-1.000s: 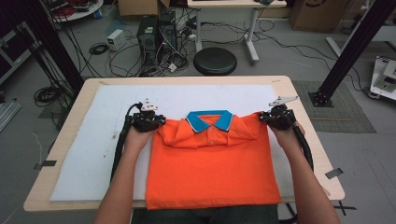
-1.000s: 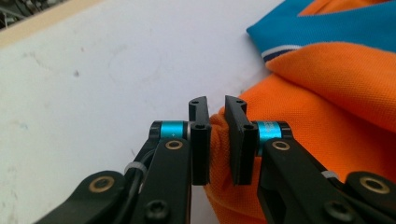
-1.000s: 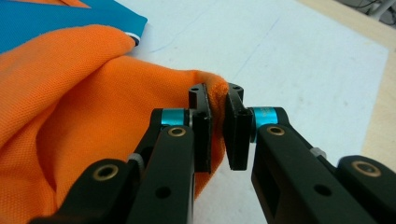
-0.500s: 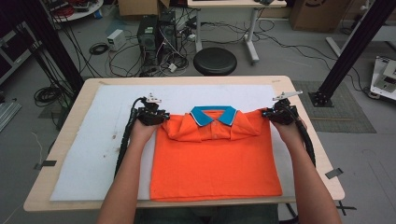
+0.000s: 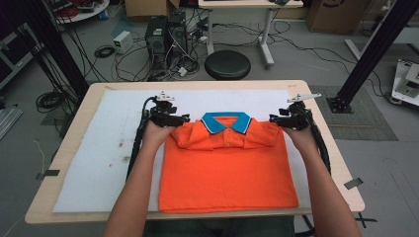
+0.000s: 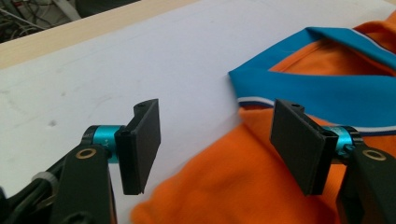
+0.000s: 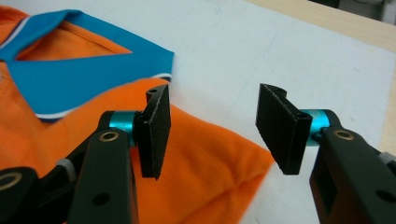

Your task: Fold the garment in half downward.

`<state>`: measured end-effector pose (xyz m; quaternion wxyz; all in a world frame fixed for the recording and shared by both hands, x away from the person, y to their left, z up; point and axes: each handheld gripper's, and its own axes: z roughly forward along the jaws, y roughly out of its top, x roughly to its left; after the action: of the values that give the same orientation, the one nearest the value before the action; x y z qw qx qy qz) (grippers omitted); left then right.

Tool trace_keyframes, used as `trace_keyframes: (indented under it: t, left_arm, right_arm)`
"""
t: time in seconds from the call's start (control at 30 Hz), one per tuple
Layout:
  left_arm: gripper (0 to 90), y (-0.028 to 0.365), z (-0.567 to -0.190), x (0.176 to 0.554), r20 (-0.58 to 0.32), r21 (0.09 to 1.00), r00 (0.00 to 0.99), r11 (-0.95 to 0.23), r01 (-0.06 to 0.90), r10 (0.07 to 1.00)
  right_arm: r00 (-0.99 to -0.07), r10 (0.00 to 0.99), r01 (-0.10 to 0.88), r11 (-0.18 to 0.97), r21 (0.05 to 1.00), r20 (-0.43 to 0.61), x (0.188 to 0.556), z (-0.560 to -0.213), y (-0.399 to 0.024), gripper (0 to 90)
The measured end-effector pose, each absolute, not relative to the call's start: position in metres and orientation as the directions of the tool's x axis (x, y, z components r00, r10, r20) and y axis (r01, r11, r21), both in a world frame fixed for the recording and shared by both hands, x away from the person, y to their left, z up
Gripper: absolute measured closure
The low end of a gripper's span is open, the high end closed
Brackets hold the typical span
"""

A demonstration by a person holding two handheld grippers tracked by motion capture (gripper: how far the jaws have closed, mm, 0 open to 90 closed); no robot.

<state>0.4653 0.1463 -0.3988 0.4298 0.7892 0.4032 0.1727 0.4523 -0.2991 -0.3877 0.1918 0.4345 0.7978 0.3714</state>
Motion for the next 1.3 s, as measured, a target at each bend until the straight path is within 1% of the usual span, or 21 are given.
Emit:
trace_keyframes:
  t: [0.1,0.17,0.3,0.43,0.47,0.57,0.6,0.67,0.77,0.9,1.07,1.2,1.3]
  left_arm:
    - [32.0,0.136,-0.401,0.470,-0.100,0.808,0.625,-0.303,0.505,0.774]
    - [31.3,0.128,-0.403,0.472,-0.102,0.801,0.630,-0.312,0.511,0.770]
    - [31.3,0.116,-0.413,0.477,-0.121,0.781,0.639,-0.324,0.533,0.760]
    - [32.5,0.111,-0.423,0.480,-0.116,0.754,0.635,-0.348,0.557,0.764]
    - [33.9,0.111,-0.425,0.481,-0.118,0.747,0.634,-0.352,0.564,0.764]
    - [45.6,0.109,-0.428,0.481,-0.130,0.739,0.641,-0.357,0.571,0.757]
    - [50.2,0.109,-0.428,0.481,-0.135,0.741,0.645,-0.356,0.570,0.753]
    - [60.7,0.106,-0.427,0.479,-0.117,0.746,0.661,-0.374,0.551,0.741]
    - [69.0,0.103,-0.426,0.477,-0.102,0.750,0.674,-0.389,0.535,0.731]
    - [74.2,0.103,-0.425,0.477,-0.098,0.751,0.673,-0.389,0.534,0.734]
    - [76.3,0.103,-0.425,0.476,-0.085,0.753,0.675,-0.396,0.526,0.733]
    - [77.8,0.103,-0.426,0.476,-0.080,0.753,0.679,-0.402,0.521,0.729]
    - [80.3,0.102,-0.426,0.474,-0.071,0.754,0.684,-0.410,0.513,0.726]
  right_arm:
    - [-0.569,0.822,0.542,0.356,0.761,0.021,0.454,-0.386,-0.290,45.5]
    - [-0.577,0.816,0.545,0.364,0.755,0.022,0.456,-0.387,-0.282,44.6]
    - [-0.590,0.807,0.556,0.373,0.743,0.036,0.464,-0.395,-0.267,42.4]
    - [-0.605,0.795,0.566,0.399,0.721,0.035,0.470,-0.406,-0.249,42.1]
    - [-0.606,0.795,0.569,0.406,0.715,0.031,0.472,-0.409,-0.247,42.1]
    - [-0.597,0.800,0.597,0.397,0.697,0.055,0.476,-0.416,-0.245,44.4]
    - [-0.598,0.799,0.603,0.396,0.693,0.065,0.477,-0.418,-0.246,47.7]
    - [-0.599,0.796,0.617,0.388,0.685,0.088,0.477,-0.419,-0.247,52.3]
    - [-0.608,0.788,0.616,0.389,0.685,0.099,0.476,-0.418,-0.247,59.1]
    - [-0.609,0.788,0.613,0.392,0.686,0.094,0.476,-0.418,-0.245,60.6]
    - [-0.597,0.797,0.623,0.386,0.680,0.094,0.477,-0.421,-0.246,58.3]
    - [-0.597,0.795,0.627,0.382,0.679,0.103,0.479,-0.422,-0.247,58.6]
    - [-0.604,0.790,0.628,0.391,0.673,0.105,0.479,-0.423,-0.247,63.5]
